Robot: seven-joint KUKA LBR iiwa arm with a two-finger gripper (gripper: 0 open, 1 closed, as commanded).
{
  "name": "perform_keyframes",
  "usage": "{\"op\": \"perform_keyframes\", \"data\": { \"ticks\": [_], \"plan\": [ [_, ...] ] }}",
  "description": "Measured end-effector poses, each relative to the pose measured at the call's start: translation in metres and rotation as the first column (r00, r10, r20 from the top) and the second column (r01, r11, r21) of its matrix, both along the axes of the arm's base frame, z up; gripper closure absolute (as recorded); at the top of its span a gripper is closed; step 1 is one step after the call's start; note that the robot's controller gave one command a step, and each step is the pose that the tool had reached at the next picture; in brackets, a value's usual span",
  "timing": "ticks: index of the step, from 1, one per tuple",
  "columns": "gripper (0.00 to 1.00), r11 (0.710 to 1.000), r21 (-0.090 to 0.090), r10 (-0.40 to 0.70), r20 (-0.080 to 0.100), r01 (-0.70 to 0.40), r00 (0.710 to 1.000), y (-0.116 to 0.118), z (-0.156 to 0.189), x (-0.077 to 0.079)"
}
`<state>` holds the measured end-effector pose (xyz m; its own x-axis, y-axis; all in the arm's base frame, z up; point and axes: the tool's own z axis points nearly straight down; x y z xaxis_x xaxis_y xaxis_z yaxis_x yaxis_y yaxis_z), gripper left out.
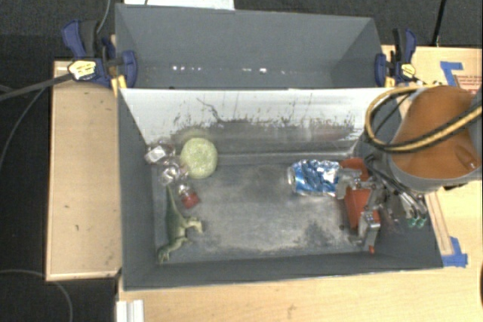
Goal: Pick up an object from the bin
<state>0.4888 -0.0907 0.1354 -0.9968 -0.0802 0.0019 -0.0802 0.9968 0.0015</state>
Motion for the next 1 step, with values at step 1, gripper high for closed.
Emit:
{"op": "perform_keyframes", "data": {
  "ticks": [1],
  "plan": [
    [0.0,1.0,-0.001,0.008,0.008,-0.008,1.0,0.013,-0.0314,0.0507]
  ]
}}
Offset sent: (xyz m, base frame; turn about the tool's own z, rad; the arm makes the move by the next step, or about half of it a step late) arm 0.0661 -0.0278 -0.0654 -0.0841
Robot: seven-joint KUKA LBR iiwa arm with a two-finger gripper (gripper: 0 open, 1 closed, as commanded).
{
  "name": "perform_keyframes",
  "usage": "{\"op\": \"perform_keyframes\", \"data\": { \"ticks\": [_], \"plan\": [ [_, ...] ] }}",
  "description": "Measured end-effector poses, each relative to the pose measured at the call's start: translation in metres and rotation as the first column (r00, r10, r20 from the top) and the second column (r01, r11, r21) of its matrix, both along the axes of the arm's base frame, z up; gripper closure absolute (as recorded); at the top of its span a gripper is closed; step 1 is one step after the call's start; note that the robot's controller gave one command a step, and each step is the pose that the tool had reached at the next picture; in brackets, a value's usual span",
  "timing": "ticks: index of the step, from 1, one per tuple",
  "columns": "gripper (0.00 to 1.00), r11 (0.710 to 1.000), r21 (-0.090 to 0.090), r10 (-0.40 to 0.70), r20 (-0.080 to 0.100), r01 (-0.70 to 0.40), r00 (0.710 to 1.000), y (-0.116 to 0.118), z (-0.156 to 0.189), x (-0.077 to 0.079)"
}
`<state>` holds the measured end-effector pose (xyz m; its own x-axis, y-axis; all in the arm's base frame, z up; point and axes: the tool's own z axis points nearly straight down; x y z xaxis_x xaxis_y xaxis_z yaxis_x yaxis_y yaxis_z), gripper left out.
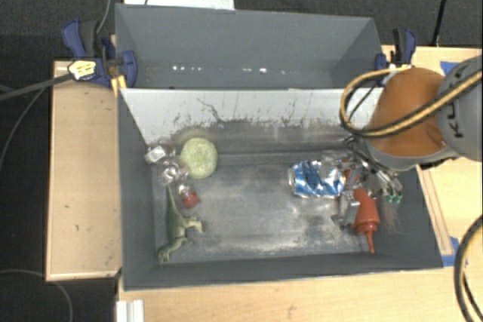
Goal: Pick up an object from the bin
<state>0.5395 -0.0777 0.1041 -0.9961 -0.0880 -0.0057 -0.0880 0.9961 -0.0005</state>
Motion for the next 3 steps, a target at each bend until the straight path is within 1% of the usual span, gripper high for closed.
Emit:
{"op": "perform_keyframes", "data": {
  "ticks": [1,2,3],
  "plan": [
    [1.0,0.997,0.001,0.078,0.015,-0.078,0.997,-0.039,-0.027,0.022],
    [1.0,0.997,0.0,0.079,0.015,-0.079,0.997,-0.039,-0.027,0.022],
    [1.0,0.997,0.001,0.072,0.019,-0.072,0.997,-0.049,0.08,0.016]
  ]
}}
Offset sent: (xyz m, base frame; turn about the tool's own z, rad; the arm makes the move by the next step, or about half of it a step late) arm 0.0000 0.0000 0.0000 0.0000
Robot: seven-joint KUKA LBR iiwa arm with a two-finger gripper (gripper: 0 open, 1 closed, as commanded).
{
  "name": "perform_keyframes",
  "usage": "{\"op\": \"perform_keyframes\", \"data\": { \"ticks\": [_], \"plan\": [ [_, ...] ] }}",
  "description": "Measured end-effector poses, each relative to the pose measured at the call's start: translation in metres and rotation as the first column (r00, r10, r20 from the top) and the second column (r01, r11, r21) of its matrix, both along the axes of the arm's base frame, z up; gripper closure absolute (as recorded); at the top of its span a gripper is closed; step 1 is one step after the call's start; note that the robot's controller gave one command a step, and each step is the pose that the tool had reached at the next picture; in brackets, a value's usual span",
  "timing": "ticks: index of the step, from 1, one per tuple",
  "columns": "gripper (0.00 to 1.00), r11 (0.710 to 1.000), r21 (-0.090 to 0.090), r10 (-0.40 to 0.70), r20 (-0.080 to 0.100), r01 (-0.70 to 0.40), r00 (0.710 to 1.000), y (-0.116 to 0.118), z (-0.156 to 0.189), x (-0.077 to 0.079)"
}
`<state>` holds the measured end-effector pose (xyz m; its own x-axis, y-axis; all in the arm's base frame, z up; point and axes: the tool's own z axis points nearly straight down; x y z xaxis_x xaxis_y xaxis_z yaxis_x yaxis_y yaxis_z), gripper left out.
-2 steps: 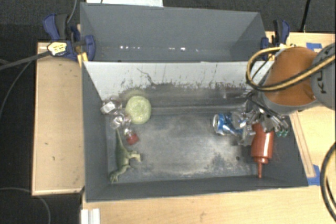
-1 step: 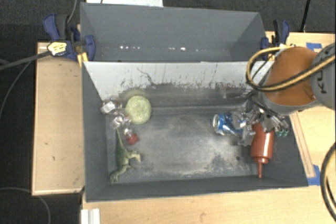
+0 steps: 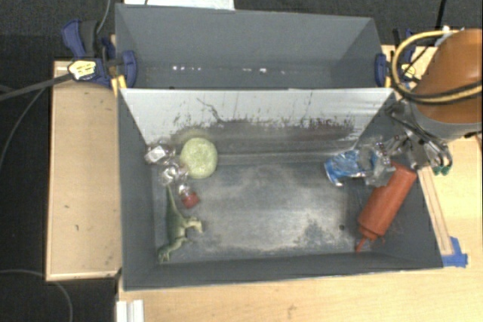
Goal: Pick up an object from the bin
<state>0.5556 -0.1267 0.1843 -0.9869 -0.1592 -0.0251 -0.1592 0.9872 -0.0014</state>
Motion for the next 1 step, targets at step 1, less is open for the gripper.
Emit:
{"op": "perform_keyframes", "data": {
  "ticks": [1],
  "plan": [
    [1.0,1.0,0.0,0.001,0.0,-0.001,1.0,0.0001,-0.0001,0.0]
  ]
}}
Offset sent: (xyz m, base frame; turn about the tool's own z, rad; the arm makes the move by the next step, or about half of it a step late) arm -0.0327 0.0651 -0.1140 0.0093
